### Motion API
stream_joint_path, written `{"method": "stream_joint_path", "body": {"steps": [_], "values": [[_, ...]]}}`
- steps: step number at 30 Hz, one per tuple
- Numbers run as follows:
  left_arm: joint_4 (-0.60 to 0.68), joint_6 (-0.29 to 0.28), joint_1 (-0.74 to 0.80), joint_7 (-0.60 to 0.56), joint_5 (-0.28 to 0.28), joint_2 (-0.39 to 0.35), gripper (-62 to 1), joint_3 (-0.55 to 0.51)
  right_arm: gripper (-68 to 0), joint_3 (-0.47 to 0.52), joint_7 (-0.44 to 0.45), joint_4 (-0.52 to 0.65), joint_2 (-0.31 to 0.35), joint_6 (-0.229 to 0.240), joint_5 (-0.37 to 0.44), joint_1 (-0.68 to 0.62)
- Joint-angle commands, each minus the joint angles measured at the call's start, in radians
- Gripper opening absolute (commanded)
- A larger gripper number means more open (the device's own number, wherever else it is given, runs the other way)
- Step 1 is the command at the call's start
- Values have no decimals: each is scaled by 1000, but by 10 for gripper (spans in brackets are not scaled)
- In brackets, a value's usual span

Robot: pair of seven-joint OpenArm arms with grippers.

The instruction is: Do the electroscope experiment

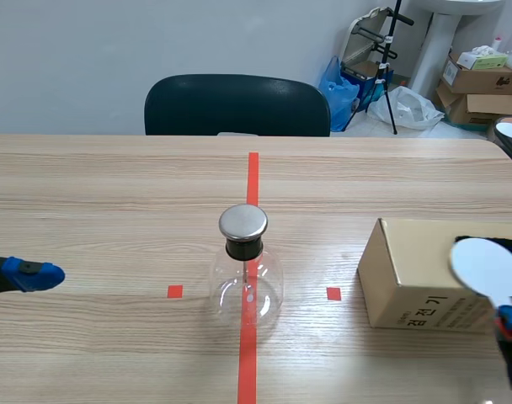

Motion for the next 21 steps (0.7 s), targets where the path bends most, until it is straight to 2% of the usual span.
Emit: {"method": "stream_joint_path", "body": {"steps": [1, 2, 3, 6, 7, 8, 10, 11, 12, 15, 16, 17, 20, 21], "values": [[3, -2, -1, -13, -13, 5, 14, -5, -666, 7, -159, 5, 0, -50, 31, 0], [3, -2, -1, -13, -13, 5, 14, -5, -666, 7, -221, 3, 0, -50, 28, -2], [3, -2, -1, -13, -13, 5, 14, -5, -667, 7, -222, 2, 1, -50, 19, -2], [3, -2, -1, -13, -13, 5, 14, -5, -666, 6, 3, 1, 6, -50, 6, 2], [3, -2, -1, -13, -13, 5, 14, -5, -666, 6, 28, 1, 6, -50, 14, 4], [3, -2, -1, -13, -13, 5, 14, -5, -666, 6, -4, 1, 5, -50, 29, 4], [3, -2, -1, -13, -13, 5, 14, -5, -666, 8, -171, 1, 3, -50, 32, 2], [3, -2, -1, -13, -13, 5, 14, -5, -666, 8, -220, 0, 4, -50, 17, 1], [3, -2, -1, -13, -13, 5, 14, -5, -666, 8, -205, 0, 7, -50, 4, 1], [3, -2, -1, -14, -14, 5, 14, -5, -667, 7, 40, 0, 12, -50, 0, 1], [3, -2, -1, -14, -14, 5, 14, -5, -666, 7, 67, 0, 10, -50, 10, 1], [3, -2, -1, -14, -14, 5, 14, -5, -667, 7, 47, 0, 8, -50, 24, 0], [3, -2, -1, -13, -13, 5, 14, -5, -667, 11, -124, 0, 10, -50, 43, -6], [3, -2, -1, -13, -13, 5, 14, -5, -666, 17, -123, 0, 10, -50, 29, -5]]}}
